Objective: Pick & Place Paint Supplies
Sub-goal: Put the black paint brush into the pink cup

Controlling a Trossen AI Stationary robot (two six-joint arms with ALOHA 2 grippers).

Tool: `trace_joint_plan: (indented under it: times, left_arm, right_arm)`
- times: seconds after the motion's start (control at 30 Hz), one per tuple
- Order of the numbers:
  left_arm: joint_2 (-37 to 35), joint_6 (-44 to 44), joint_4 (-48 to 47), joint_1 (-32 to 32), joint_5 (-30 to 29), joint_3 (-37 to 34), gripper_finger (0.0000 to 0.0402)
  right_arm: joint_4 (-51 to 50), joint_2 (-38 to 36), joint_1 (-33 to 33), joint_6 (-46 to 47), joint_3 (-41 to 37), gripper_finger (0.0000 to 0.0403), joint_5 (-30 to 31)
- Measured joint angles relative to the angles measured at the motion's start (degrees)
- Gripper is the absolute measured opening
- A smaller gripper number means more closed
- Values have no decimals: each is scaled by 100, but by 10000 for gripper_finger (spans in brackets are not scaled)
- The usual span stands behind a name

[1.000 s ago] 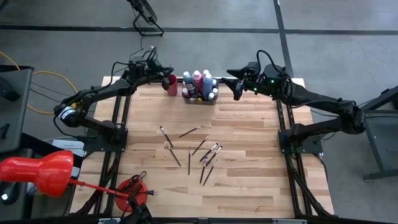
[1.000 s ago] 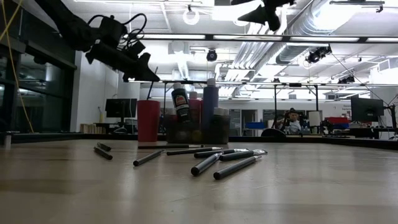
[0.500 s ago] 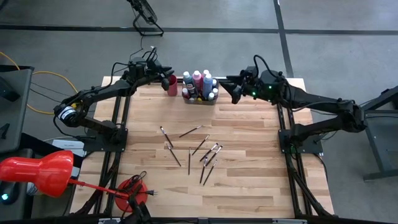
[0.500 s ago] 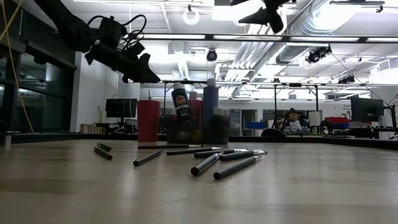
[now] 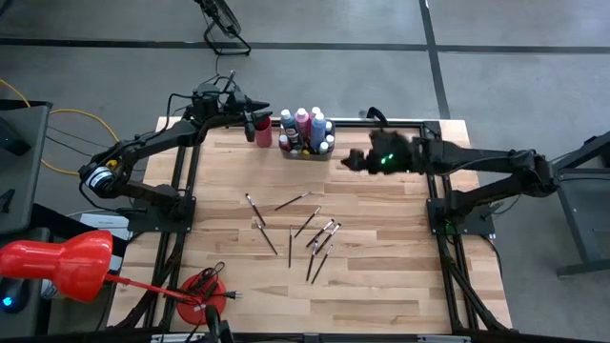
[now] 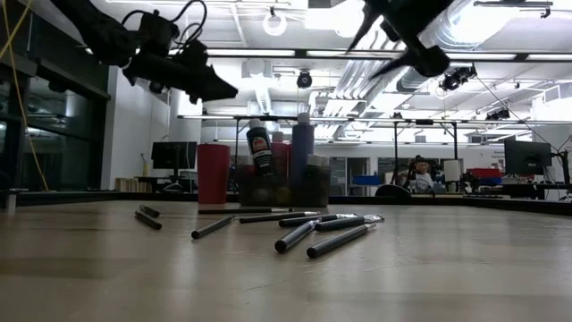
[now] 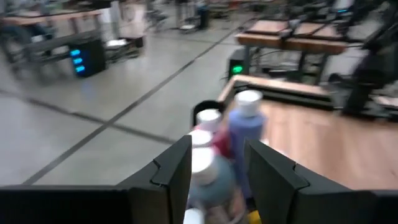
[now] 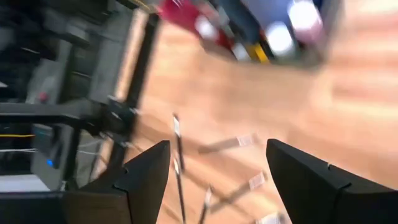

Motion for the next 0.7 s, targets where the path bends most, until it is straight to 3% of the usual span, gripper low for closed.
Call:
trace_joint_plan:
  times: [0.4,0.7]
  left_arm:
    - [-296,12,-6,0,1001,53,143]
    - [-333,14,-49,0,1112,53,143]
  right_arm:
    - [-386,1553,1229,3183,-4,260,248]
    - [-120,2594,1484,4207,-7,260,0]
